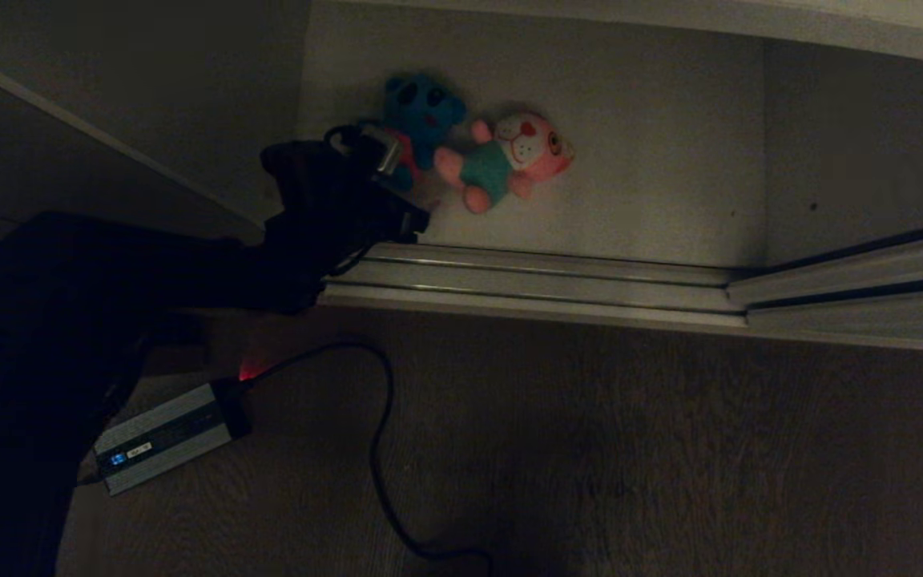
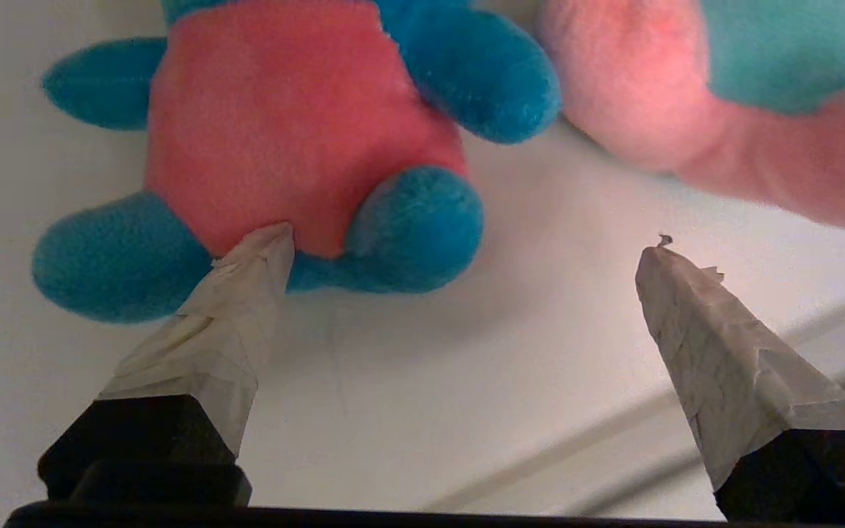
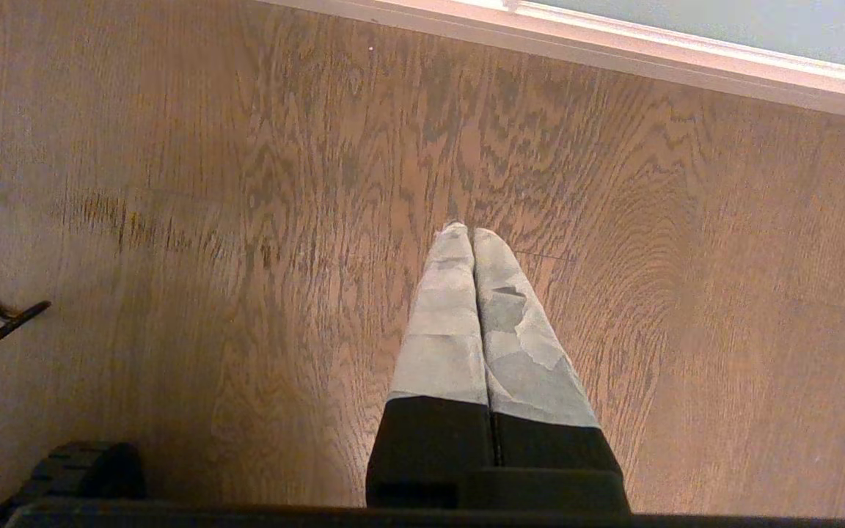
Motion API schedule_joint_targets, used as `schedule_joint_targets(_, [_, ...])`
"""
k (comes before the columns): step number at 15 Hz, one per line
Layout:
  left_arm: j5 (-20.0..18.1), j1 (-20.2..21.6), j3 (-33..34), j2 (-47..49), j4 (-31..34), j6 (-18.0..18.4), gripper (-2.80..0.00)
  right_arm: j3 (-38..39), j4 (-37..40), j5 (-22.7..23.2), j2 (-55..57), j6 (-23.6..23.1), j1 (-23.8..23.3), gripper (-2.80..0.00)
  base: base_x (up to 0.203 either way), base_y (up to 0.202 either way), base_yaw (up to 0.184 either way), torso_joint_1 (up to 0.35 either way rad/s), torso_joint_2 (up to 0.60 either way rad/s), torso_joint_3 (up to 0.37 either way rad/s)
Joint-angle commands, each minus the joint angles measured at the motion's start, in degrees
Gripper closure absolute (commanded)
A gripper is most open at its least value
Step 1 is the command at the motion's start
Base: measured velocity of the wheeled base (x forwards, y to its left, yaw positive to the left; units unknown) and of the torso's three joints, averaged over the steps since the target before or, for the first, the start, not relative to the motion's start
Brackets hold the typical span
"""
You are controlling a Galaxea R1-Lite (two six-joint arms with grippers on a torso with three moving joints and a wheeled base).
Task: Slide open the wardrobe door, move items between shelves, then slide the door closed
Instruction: Place the blue doll on the higher shelf
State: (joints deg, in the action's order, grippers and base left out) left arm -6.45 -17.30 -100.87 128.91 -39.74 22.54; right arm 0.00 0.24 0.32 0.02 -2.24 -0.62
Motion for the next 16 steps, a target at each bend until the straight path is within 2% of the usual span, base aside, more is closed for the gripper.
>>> schedule_joint_targets(1, [0.03,0.07,-1.27,2.38,-4.13,0.30,-2.80,0.18,0.02,0.03,-0.11,-0.05,0.01,0.00,0.000,0.000,0.000,0.000,0.00,0.000])
schedule_joint_targets(4, [0.21,0.07,-2.13,1.78,-7.28,0.84,-2.80,0.18,0.02,0.03,-0.03,-0.05,0.01,0.00,0.000,0.000,0.000,0.000,0.00,0.000])
schedule_joint_targets(6, [0.19,0.00,1.09,-1.05,-8.90,1.50,-2.80,0.18,0.02,0.03,-0.11,-0.05,0.01,0.00,0.000,0.000,0.000,0.000,0.00,0.000])
schedule_joint_targets(8, [-0.49,0.05,4.18,-4.41,-8.16,3.31,-2.80,0.18,0.02,0.03,-0.11,-0.05,0.01,0.00,0.000,0.000,0.000,0.000,0.00,0.000])
schedule_joint_targets(10, [-1.55,0.12,4.14,-4.85,-6.84,4.56,-2.80,0.18,0.02,0.03,-0.11,-0.05,0.01,0.00,0.000,0.000,0.000,0.000,0.00,0.000])
schedule_joint_targets(16, [-7.27,1.83,-0.25,-1.66,-2.14,14.73,-2.80,0.18,0.02,0.03,-0.11,-0.05,0.01,0.00,0.000,0.000,0.000,0.000,0.00,0.000])
